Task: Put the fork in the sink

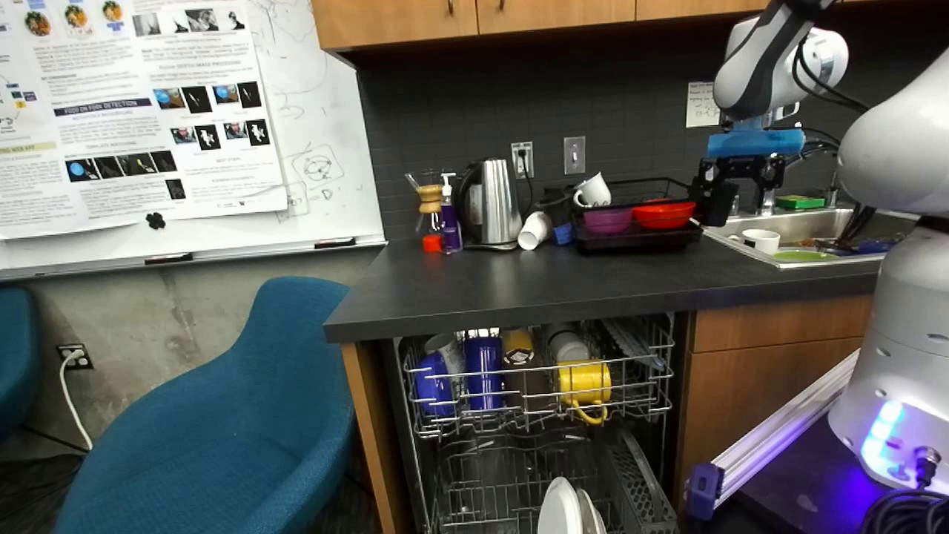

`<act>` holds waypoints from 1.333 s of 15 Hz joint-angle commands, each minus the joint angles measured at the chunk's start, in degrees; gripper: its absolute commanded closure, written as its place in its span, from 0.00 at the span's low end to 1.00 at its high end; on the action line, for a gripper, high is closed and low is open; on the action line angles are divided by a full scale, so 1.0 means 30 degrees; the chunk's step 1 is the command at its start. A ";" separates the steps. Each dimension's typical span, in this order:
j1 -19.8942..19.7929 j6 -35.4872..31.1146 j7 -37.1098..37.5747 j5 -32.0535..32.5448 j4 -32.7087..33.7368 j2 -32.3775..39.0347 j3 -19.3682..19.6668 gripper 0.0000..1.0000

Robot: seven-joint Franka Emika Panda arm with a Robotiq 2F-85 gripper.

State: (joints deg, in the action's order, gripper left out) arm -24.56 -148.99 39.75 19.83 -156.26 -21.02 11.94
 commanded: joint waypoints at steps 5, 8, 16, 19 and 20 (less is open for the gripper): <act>0.3437 0.3631 -0.6273 -0.5994 -0.0857 -0.5057 -0.1445 0.00; 0.3793 0.5196 -0.7337 -0.6450 -0.0983 -0.6098 -0.1807 0.00; 0.7598 0.9721 -1.0001 -0.9116 -0.0712 -0.8460 -0.3525 0.00; 0.9024 0.9255 -0.9366 -0.9677 -0.0407 -0.8493 -0.5336 0.00; 0.9412 0.9203 -0.9140 -0.9782 -0.0219 -0.8340 -0.5911 0.00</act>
State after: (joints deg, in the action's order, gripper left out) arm 0.81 -121.44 11.13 -8.05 -158.30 -46.13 -1.72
